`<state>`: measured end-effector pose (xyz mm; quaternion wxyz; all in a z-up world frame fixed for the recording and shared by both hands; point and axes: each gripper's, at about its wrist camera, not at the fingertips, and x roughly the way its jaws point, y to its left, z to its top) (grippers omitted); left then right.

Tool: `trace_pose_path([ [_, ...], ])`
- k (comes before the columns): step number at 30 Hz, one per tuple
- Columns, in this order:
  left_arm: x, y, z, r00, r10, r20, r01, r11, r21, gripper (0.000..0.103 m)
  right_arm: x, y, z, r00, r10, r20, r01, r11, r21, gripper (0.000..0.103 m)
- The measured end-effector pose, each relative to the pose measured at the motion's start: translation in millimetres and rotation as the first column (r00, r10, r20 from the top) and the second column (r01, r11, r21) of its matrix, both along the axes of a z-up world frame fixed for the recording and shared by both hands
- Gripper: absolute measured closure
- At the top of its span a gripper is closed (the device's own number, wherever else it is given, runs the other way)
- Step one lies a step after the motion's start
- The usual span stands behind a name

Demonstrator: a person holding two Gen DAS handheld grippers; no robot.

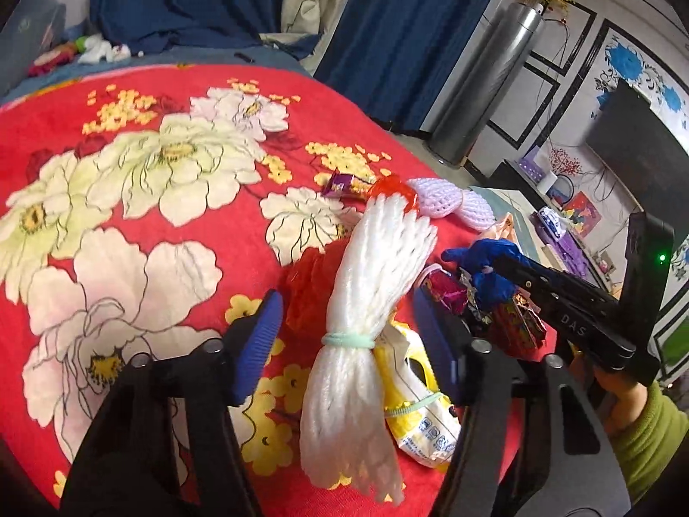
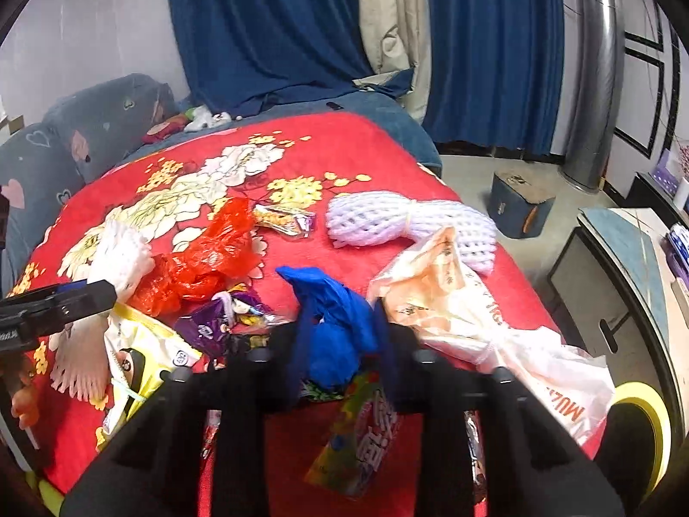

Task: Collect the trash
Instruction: 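Grasp the white mesh sleeves with the left tool while the right tool grasps the blue glove, then carry the mesh sleeves and blue glove with both tools over the yellow bin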

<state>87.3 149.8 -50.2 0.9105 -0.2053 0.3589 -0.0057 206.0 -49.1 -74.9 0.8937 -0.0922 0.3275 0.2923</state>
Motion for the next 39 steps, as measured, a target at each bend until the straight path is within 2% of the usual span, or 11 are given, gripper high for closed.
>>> trace_pose_path([
  [2, 0, 2, -2, 1.0, 0.0, -0.009, -0.001, 1.0, -0.017, 0.061, -4, 1, 1, 1.0, 0.018, 0.004, -0.018, 1.0, 0.013, 0.093],
  [4, -2, 3, -4, 1.0, -0.003, -0.013, 0.003, 0.999, -0.039, 0.075, -9, 1, 3, 0.999, 0.032, 0.016, -0.033, 0.999, 0.028, 0.096],
  [10, -8, 2, -1, 1.0, -0.007, 0.013, 0.008, 1.0, -0.029, 0.087, -23, -4, 12, 0.996, 0.049, 0.07, -0.055, 0.995, 0.082, 0.097],
  [16, -24, 5, 25, 0.993, 0.025, 0.118, -0.028, 0.999, 0.02, 0.088, -31, -18, 25, 0.995, 0.027, 0.1, -0.042, 0.988, 0.148, 0.098],
  [21, -32, 2, 45, 0.983, 0.022, 0.181, -0.027, 0.999, 0.025, 0.088, -39, -31, 35, 0.994, 0.017, 0.11, -0.038, 0.981, 0.191, 0.098],
  [26, -30, -11, 54, 0.977, -0.002, 0.212, -0.007, 0.999, 0.042, 0.088, -49, -48, 47, 0.992, 0.0, 0.127, -0.028, 0.975, 0.221, 0.098],
  [32, -17, -34, 62, 0.975, -0.036, 0.218, 0.031, 0.999, 0.025, 0.088, -58, -69, 59, 0.989, -0.026, 0.144, -0.01, 0.971, 0.24, 0.098],
  [39, 0, -83, 75, 0.964, -0.127, 0.233, 0.113, 0.991, 0.073, 0.088, -72, -99, 65, 0.982, -0.075, 0.174, 0.032, 0.971, 0.237, 0.098],
])
